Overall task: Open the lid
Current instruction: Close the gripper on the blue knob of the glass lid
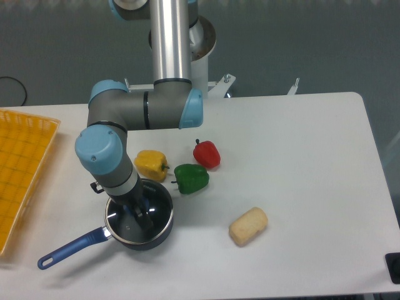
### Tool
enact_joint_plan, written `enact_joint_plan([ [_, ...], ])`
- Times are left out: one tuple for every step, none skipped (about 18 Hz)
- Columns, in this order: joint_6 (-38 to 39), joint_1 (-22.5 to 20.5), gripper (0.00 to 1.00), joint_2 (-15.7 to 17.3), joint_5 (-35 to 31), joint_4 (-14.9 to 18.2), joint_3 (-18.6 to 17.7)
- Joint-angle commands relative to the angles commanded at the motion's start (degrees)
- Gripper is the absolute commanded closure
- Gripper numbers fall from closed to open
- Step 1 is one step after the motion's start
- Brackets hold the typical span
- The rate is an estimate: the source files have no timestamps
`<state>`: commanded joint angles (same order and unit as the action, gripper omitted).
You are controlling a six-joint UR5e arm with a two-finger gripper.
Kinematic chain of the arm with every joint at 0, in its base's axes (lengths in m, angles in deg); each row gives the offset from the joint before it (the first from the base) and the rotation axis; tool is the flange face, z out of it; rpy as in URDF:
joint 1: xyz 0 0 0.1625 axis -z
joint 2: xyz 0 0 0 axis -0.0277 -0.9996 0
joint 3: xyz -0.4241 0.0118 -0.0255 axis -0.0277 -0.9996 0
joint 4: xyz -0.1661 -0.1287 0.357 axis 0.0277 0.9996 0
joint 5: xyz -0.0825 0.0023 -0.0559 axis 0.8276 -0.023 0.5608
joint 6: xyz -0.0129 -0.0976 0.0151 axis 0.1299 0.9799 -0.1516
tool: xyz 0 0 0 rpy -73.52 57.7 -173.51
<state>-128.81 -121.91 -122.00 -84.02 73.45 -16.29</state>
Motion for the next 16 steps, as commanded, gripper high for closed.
enact_joint_plan([
  [0.0,0.0,0.0,-0.1,0.0,0.0,-0.1],
  [0.0,0.1,0.0,-0.3,0.0,0.0,-0.1],
  [0.0,0.1,0.0,-0.3,0.0,0.0,-0.1],
  [0.0,0.2,0.0,-0.4,0.1,0.0,-0.1],
  [0.0,0.4,0.0,-0.4,0.2,0.0,-0.2],
  [0.0,0.4,0.0,-0.4,0.6,0.0,-0.2],
  [0.0,0.4,0.0,-0.4,1.1,0.0,-0.3],
  [-0.1,0.4,0.0,-0.4,1.6,0.0,-0.3],
  [-0.1,0.4,0.0,-0.4,1.8,0.0,-0.4],
  [-0.1,0.4,0.01,-0.4,1.9,0.0,-0.5],
  [-0.1,0.4,0.03,-0.4,1.9,0.0,-0.5],
  [-0.1,0.4,0.06,-0.4,1.9,0.1,-0.5],
  [-0.1,0.4,0.07,-0.4,1.9,0.1,-0.5],
  [-0.1,0.4,0.11,-0.4,1.9,0.1,-0.5],
  [-0.1,0.4,0.12,-0.4,1.9,0.1,-0.5],
  [-0.1,0.4,0.14,-0.4,1.9,0.1,-0.6],
])
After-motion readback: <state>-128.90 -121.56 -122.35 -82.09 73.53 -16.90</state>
